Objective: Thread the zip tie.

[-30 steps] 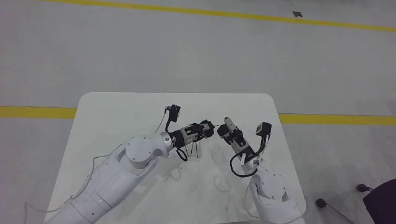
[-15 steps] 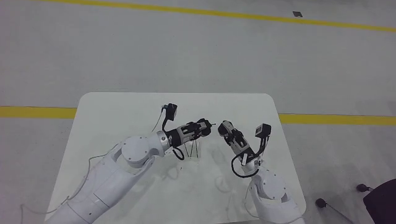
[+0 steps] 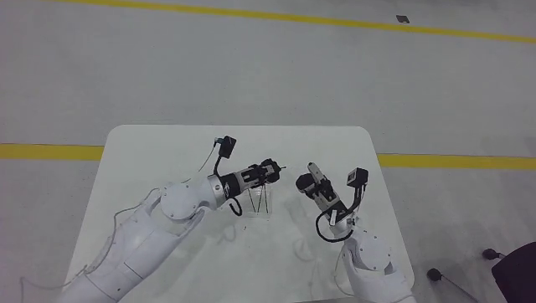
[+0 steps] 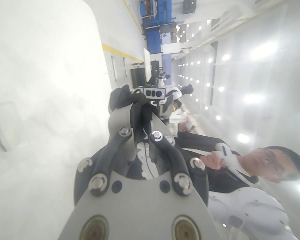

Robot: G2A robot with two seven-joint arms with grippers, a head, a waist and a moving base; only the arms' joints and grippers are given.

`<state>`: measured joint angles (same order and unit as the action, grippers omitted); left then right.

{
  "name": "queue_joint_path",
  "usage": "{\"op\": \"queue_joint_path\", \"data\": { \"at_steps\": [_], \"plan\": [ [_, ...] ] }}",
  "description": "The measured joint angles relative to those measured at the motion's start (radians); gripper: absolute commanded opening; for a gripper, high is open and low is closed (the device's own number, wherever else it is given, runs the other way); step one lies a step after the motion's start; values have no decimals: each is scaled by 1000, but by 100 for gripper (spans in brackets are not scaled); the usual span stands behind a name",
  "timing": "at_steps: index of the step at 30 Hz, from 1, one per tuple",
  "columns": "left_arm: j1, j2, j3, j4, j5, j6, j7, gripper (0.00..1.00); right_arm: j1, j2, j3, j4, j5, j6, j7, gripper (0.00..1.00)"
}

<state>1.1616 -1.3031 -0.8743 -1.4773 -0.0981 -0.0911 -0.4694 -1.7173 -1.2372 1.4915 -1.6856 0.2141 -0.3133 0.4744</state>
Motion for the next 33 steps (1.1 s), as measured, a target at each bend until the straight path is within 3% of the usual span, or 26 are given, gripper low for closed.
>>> {"op": "queue_joint_path", "data": {
  "at_steps": [2,5,11,15,25,33],
  "plan": [
    [13,12,-27,-25,122,8,19,0,14,6,1,-11,-33,55,59,100],
    [40,32,-84,-67,224,30,26,0,38,16,9,-31,-82,122,144,100],
    [127,66,-205,-169,273,51,40,0,95,27,-13,-49,-188,199,225,100],
    [169,81,-262,-210,288,61,25,0,116,31,-37,-50,-221,201,274,100],
    [176,83,-274,-202,284,64,45,0,115,31,-36,-50,-219,200,274,100],
    [253,103,-424,-250,195,91,96,0,115,31,-36,-50,-219,200,274,100]
  ]
}}
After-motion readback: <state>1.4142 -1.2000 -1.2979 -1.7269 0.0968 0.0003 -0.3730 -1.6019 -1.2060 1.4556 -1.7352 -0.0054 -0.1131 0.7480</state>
